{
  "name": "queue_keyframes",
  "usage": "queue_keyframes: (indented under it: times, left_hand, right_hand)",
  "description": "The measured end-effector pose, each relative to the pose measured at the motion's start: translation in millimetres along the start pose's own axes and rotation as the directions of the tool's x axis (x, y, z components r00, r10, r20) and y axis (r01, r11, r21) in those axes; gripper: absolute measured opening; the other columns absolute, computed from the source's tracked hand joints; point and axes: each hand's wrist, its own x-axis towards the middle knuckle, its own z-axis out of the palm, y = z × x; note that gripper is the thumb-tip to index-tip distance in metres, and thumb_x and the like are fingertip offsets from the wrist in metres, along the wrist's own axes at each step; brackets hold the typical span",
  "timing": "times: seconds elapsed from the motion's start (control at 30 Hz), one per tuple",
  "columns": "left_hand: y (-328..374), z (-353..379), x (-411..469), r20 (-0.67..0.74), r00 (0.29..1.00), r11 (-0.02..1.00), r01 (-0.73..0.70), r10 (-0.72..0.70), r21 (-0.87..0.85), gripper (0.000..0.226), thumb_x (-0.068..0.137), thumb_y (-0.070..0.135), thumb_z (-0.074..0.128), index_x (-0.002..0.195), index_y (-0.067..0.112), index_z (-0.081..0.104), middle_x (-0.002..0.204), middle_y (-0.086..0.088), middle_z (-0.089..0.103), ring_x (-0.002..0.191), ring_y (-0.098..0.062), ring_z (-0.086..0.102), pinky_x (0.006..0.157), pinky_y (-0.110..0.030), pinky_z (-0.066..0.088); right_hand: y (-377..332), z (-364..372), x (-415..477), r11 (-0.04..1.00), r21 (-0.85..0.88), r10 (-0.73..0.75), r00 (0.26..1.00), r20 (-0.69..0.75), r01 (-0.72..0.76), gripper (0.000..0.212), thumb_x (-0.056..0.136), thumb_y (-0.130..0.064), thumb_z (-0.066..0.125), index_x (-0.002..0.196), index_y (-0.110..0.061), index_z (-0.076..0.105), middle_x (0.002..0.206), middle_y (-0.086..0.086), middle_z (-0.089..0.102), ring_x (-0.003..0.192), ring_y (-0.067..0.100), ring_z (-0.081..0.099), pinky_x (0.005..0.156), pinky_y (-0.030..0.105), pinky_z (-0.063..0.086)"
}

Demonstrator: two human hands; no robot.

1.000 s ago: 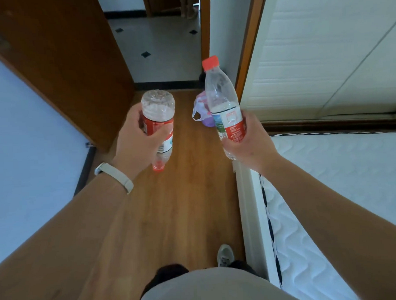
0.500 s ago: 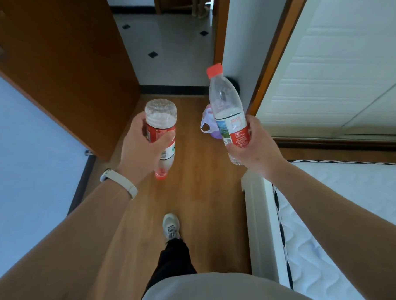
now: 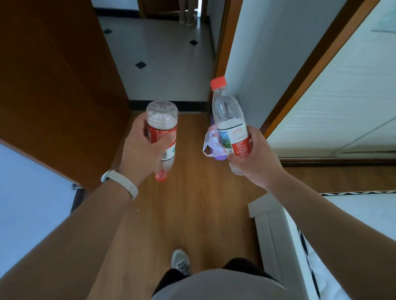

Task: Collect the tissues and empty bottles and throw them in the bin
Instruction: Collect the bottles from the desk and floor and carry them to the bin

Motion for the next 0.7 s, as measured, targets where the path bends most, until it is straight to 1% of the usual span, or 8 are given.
queue_keyframes:
  times: [0.2, 0.3, 0.4, 0.47, 0.53, 0.6, 0.67, 0.7]
  left_hand:
    - [-9, -2, 63, 0.031, 0.999, 1.000, 0.009, -0.008, -0.009, 0.062, 0.083, 0.034, 0.071, 0.136, 0.032, 0.039, 0.129, 0.011, 0.054, 0.117, -0.013, 0.054, 0.098, -0.041, 0.049]
    - [-11, 7, 98, 0.031, 0.999, 1.000, 0.025, -0.025, 0.001, 0.060, 0.083, 0.036, 0.071, 0.135, 0.033, 0.040, 0.126, 0.014, 0.054, 0.114, -0.011, 0.055, 0.095, -0.034, 0.050]
    - [-11, 19, 137, 0.017, 0.999, 0.999, 0.043, -0.043, 0.015, 0.057, 0.083, 0.034, 0.072, 0.132, 0.032, 0.043, 0.117, 0.020, 0.054, 0.104, -0.004, 0.054, 0.084, -0.019, 0.047]
    - [-11, 27, 167, 0.010, 0.999, 0.998, 0.042, -0.043, 0.053, 0.059, 0.084, 0.034, 0.071, 0.134, 0.032, 0.041, 0.118, 0.021, 0.050, 0.105, -0.002, 0.050, 0.080, -0.014, 0.043]
    - [-7, 35, 198, -0.001, 0.999, 0.996, 0.053, -0.054, 0.075, 0.061, 0.084, 0.033, 0.070, 0.137, 0.031, 0.040, 0.119, 0.021, 0.049, 0.108, -0.002, 0.048, 0.083, -0.016, 0.043]
    - [2, 44, 229, 0.002, 0.998, 0.995, 0.067, -0.067, 0.074, 0.061, 0.084, 0.031, 0.071, 0.137, 0.031, 0.040, 0.120, 0.020, 0.050, 0.108, -0.003, 0.049, 0.084, -0.018, 0.044]
    - [13, 55, 259, 0.039, 0.997, 0.996, 0.069, -0.072, 0.055, 0.061, 0.083, 0.030, 0.072, 0.136, 0.034, 0.042, 0.122, 0.020, 0.054, 0.109, -0.003, 0.053, 0.090, -0.026, 0.048]
    - [19, 61, 273, 0.059, 0.996, 0.997, 0.065, -0.068, 0.048, 0.061, 0.082, 0.031, 0.073, 0.135, 0.035, 0.042, 0.121, 0.022, 0.055, 0.109, -0.002, 0.055, 0.091, -0.028, 0.048]
  right_hand:
    - [-8, 15, 66, 0.999, -0.004, 0.041, 0.999, -0.006, -0.041, 0.074, 0.078, -0.041, 0.076, 0.137, -0.035, 0.031, 0.122, -0.015, 0.048, 0.092, 0.002, 0.053, 0.043, 0.002, 0.037]
    - [0, 23, 103, 0.998, -0.010, 0.054, 0.999, -0.006, -0.055, 0.075, 0.077, -0.043, 0.076, 0.136, -0.037, 0.031, 0.125, -0.015, 0.047, 0.095, 0.003, 0.053, 0.042, 0.003, 0.037]
    - [6, 29, 145, 0.994, 0.070, 0.076, 0.996, 0.040, -0.079, 0.074, 0.079, -0.035, 0.077, 0.138, -0.034, 0.033, 0.115, -0.015, 0.051, 0.089, 0.002, 0.056, 0.045, 0.004, 0.039]
    - [8, 31, 178, 0.992, 0.099, 0.073, 0.994, 0.075, -0.080, 0.073, 0.080, -0.034, 0.076, 0.139, -0.033, 0.032, 0.113, -0.016, 0.051, 0.088, 0.001, 0.056, 0.047, 0.006, 0.041]
    - [9, 31, 213, 0.989, 0.123, 0.073, 0.993, 0.095, -0.085, 0.073, 0.080, -0.032, 0.076, 0.139, -0.032, 0.033, 0.112, -0.015, 0.053, 0.087, 0.002, 0.058, 0.048, 0.007, 0.041]
    - [10, 26, 248, 0.979, 0.174, 0.086, 0.991, 0.102, -0.103, 0.070, 0.079, -0.027, 0.077, 0.136, -0.030, 0.037, 0.105, -0.015, 0.057, 0.082, 0.002, 0.061, 0.048, 0.007, 0.043]
    - [13, 18, 279, 0.972, 0.207, 0.095, 0.990, 0.103, -0.114, 0.066, 0.077, -0.024, 0.077, 0.131, -0.032, 0.040, 0.098, -0.016, 0.058, 0.076, 0.001, 0.062, 0.049, 0.007, 0.044]
    - [16, 14, 293, 0.969, 0.216, 0.096, 0.990, 0.104, -0.117, 0.065, 0.077, -0.024, 0.077, 0.130, -0.033, 0.040, 0.098, -0.017, 0.058, 0.077, 0.000, 0.062, 0.050, 0.006, 0.043]
